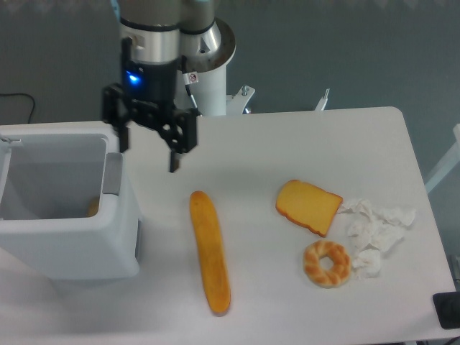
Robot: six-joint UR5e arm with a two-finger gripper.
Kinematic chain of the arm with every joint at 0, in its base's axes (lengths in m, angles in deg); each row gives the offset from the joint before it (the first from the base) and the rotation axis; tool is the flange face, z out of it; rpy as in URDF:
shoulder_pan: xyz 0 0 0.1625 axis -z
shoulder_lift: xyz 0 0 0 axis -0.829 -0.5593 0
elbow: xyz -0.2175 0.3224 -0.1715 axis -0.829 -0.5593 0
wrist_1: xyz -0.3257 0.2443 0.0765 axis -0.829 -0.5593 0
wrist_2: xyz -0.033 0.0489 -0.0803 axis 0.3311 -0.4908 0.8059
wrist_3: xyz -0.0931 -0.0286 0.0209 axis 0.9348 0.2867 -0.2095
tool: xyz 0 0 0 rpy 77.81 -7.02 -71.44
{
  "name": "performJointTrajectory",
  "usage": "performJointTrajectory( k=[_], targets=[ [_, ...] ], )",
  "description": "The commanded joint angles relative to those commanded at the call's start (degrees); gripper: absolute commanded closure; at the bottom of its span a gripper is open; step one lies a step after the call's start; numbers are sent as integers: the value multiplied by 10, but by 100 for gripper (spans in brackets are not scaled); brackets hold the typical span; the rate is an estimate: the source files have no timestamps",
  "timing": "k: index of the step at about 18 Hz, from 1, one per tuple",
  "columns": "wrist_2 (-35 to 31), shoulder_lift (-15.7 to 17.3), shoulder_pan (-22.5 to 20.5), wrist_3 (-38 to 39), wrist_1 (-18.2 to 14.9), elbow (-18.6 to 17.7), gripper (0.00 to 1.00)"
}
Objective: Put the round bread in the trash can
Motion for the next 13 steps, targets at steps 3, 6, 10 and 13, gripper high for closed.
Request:
performJointTrajectory(
  k=[3,6,10,13],
  targets=[
    [-43,-12,-3,-30,4,9,0],
    [-53,-12,-17,-35,3,6,0],
    [-56,-5,-21,-30,1,0,0],
    [-55,-2,-23,-30,1,-1,0]
  ],
)
